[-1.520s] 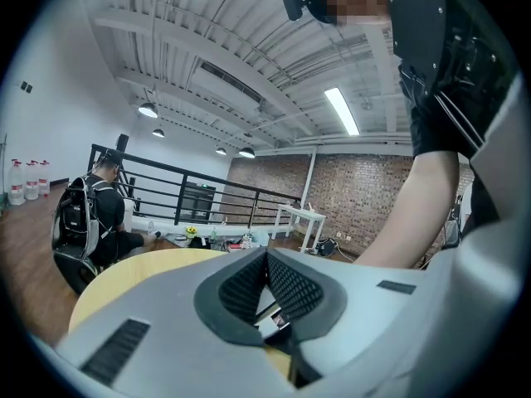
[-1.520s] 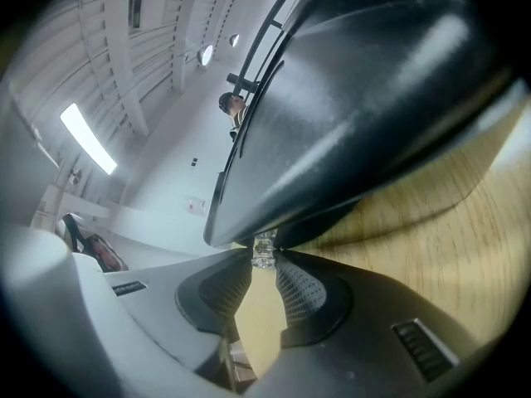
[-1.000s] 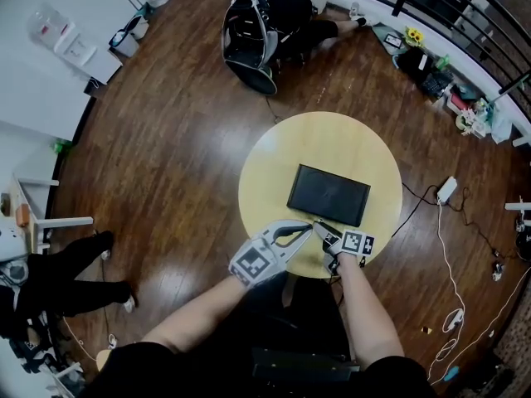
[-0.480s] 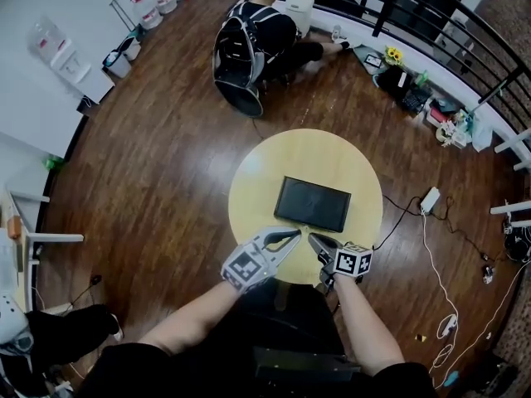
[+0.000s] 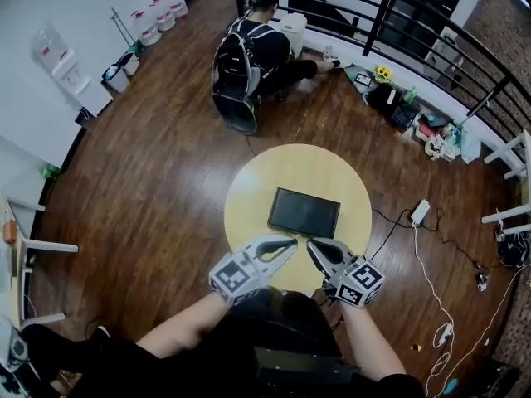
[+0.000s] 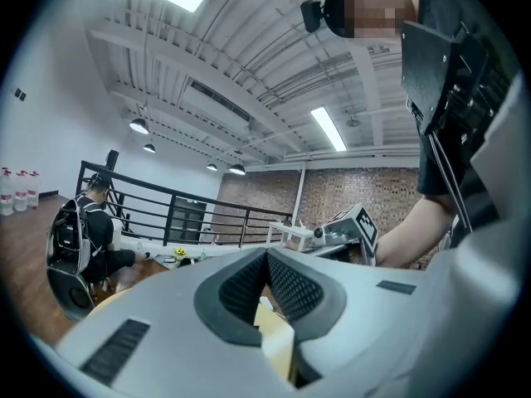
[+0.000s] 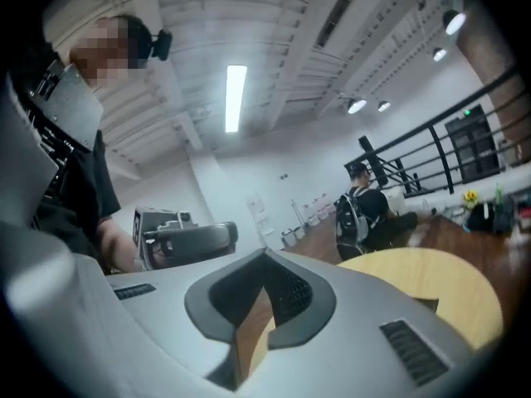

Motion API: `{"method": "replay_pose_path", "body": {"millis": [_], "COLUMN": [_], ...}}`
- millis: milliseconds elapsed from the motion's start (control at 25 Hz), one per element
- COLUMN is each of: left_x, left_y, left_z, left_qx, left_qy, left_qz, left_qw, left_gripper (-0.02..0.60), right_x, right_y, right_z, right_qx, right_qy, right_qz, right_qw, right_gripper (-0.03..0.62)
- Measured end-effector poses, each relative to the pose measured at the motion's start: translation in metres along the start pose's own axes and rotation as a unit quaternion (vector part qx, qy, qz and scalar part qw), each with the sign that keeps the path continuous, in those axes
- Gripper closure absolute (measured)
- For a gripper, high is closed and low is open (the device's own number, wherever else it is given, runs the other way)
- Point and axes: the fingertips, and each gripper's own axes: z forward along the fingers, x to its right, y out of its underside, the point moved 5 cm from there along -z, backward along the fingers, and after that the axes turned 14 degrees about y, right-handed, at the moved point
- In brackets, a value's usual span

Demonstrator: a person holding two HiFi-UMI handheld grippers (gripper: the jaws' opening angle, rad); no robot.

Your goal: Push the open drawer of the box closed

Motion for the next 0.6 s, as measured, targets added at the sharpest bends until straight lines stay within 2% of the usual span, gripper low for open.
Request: {"method": "replay_pose_path", "body": {"millis": [160,280,480,600], "left_x": [0.031,0.047,0.068,0.072], "left_y": [-0.016,-0.028,-0.053,-0.072], "left_z": [-0.003,-0.004,-0.016,-0.011], "left_qx": [0.012,0.017,0.035,0.043], "left_qy": [0.007,0.015,0.030,0.040], "left_qz": [0.022,0.032,0.034,0.034], "left_qw": [0.9997,0.9992,0.9983,0.9977], "left_gripper": [0.552,0.552,0.552,0.552], "right_x": [-0.034,-0.053,-0.087,-0.090], "right_y": [-0.017,-0.033,-0.056,-0.075], "right_z": [-0.033,-0.053,-0.070,-0.079], "right_qx": [0.030,0.043,0.072,0.085], "right_qy": [-0.009,-0.015,-0.038,-0.039], "right_qz": [-0.084,-0.126,-0.151,-0.160], "right_qw": [0.996,0.991,0.985,0.983], "right_gripper": [0.577,0.577,0.577,0.577]}}
